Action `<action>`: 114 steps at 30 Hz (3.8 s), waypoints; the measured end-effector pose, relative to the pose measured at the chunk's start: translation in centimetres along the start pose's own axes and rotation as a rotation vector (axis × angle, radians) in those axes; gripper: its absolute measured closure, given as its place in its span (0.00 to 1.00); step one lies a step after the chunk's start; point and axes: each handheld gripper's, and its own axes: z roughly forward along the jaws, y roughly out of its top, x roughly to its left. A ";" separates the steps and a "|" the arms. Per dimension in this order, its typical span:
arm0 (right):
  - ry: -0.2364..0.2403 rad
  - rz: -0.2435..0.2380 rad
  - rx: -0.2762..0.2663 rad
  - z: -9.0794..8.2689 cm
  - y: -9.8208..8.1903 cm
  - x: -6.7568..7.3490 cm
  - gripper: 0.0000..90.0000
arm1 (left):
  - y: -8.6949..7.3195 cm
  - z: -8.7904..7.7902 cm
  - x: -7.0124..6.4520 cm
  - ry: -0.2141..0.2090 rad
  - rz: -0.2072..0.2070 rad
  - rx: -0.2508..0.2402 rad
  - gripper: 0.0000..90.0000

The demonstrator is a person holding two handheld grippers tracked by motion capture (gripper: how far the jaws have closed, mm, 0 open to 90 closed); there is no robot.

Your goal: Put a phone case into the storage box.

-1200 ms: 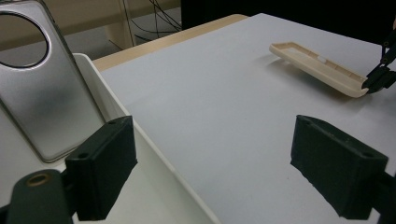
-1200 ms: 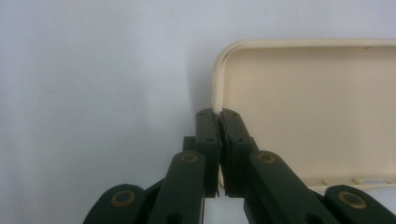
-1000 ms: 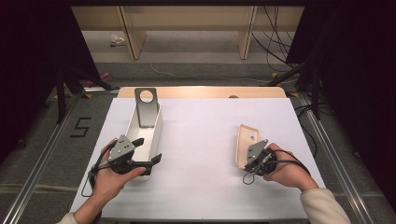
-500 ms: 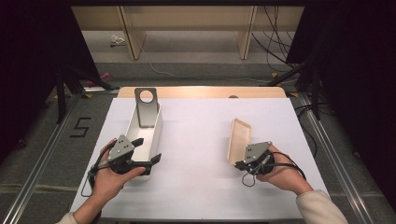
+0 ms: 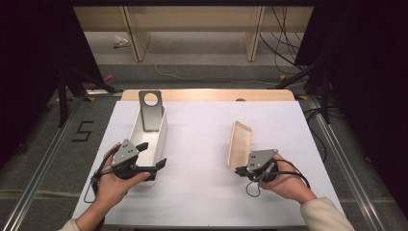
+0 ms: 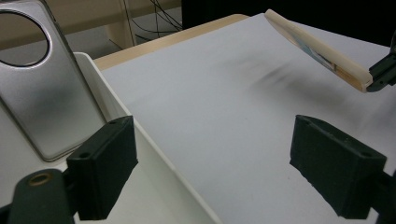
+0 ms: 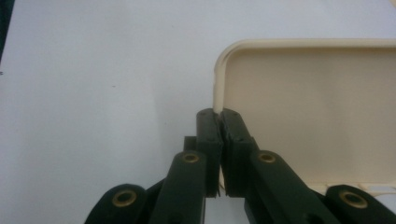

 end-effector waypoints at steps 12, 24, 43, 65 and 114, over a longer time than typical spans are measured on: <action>-0.025 -0.014 -0.050 0.3 0.7 0.4 0.98 | 0.0 0.0 0.0 0.001 -0.001 -0.004 0.16; -0.019 -0.036 -0.072 0.8 1.7 1.1 0.98 | 2.0 0.6 -0.8 -0.031 -0.023 -0.021 0.18; -0.010 -0.049 -0.087 1.3 2.5 1.4 0.98 | 9.1 7.4 -4.0 -0.150 -0.053 0.096 0.28; -0.005 -0.072 -0.104 1.5 3.2 1.8 0.98 | 12.7 16.7 -5.7 -0.146 -0.087 0.266 0.44; -0.248 0.234 -0.133 0.0 1.7 -0.1 0.26 | 12.7 12.4 -7.8 -0.150 0.049 0.000 0.90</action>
